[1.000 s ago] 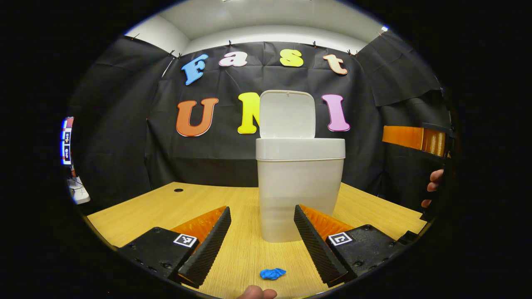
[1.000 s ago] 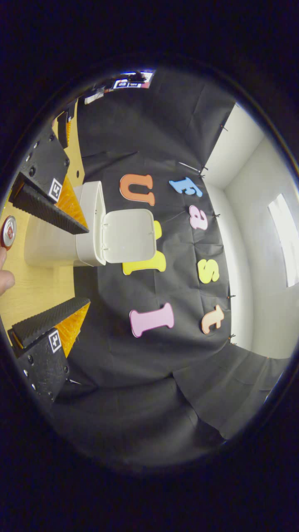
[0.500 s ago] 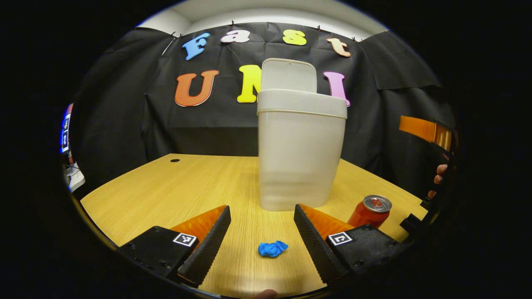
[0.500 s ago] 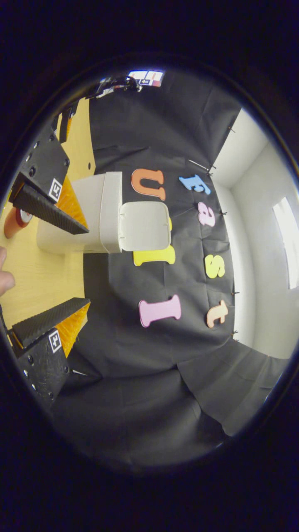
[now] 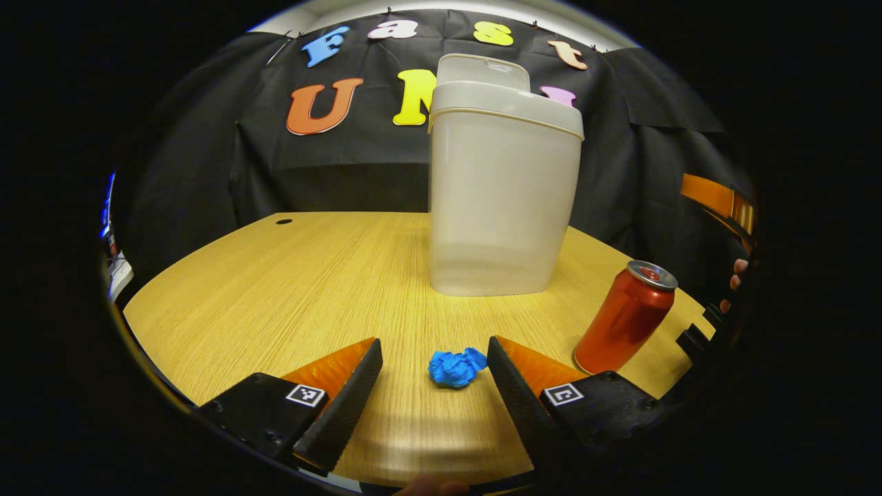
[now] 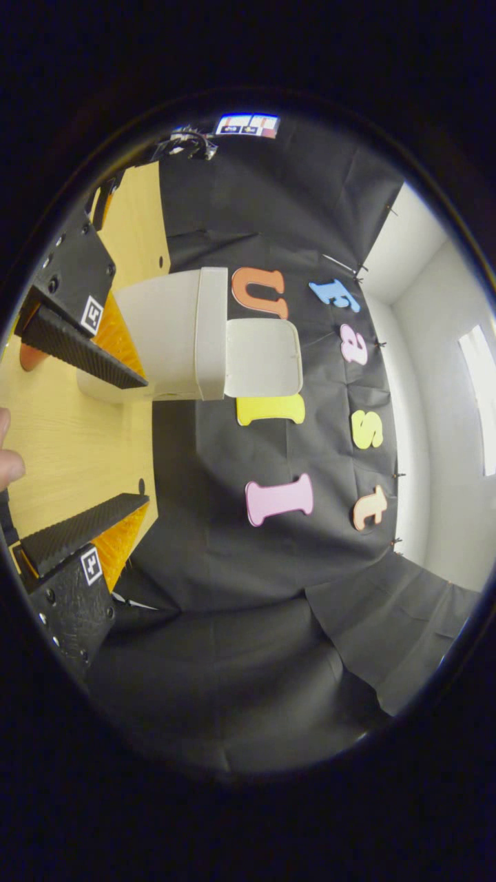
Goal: Press the lid of the desktop garbage bin to open it, pick up the crumpled paper on the desktop and throw it into the bin, then pick up the pop can on the desktop and drop it into the bin, and finally close the garbage bin lid.
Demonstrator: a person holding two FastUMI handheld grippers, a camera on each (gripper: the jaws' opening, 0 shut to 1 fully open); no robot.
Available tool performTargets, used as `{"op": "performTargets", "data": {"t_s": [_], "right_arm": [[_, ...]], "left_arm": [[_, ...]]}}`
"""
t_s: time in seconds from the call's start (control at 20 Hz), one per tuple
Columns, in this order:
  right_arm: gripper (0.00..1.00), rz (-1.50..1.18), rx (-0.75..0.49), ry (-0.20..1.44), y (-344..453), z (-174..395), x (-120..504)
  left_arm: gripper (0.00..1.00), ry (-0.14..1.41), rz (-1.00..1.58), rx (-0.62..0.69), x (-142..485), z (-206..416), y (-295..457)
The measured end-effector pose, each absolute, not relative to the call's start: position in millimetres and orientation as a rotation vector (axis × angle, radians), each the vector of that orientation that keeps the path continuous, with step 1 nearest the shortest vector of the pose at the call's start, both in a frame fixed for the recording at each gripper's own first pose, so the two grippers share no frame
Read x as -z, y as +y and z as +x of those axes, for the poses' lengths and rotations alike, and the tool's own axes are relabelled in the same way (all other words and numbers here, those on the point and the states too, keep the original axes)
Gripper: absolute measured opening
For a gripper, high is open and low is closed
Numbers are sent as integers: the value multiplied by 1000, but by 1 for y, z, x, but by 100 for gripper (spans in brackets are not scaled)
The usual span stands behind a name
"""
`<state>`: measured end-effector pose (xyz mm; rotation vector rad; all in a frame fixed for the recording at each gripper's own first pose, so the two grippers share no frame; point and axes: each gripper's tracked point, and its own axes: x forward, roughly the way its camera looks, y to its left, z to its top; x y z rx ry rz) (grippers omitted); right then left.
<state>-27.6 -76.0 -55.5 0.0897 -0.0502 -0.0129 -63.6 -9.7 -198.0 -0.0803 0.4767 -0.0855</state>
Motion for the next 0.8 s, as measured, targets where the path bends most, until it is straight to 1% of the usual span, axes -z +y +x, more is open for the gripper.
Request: {"op": "performTargets", "data": {"t_s": [0.25, 0.5, 0.65, 0.7, 0.8], "right_arm": [[96, 88, 7, -10, -74, -28, 75], [95, 107, 8, 17, -77, -30, 87], [95, 120, -1, 36, -74, -33, 97], [95, 120, -4, 45, -72, -34, 101], [95, 116, -13, 61, -68, -38, 107]], "left_arm": [[99, 531, -82, 96, 212, -64, -14], [98, 546, -77, 95, 217, -64, -10], [95, 539, -74, 97, 216, -65, -8], [92, 542, -76, 98, 216, -67, -7], [89, 536, -70, 97, 215, -68, -6]]}}
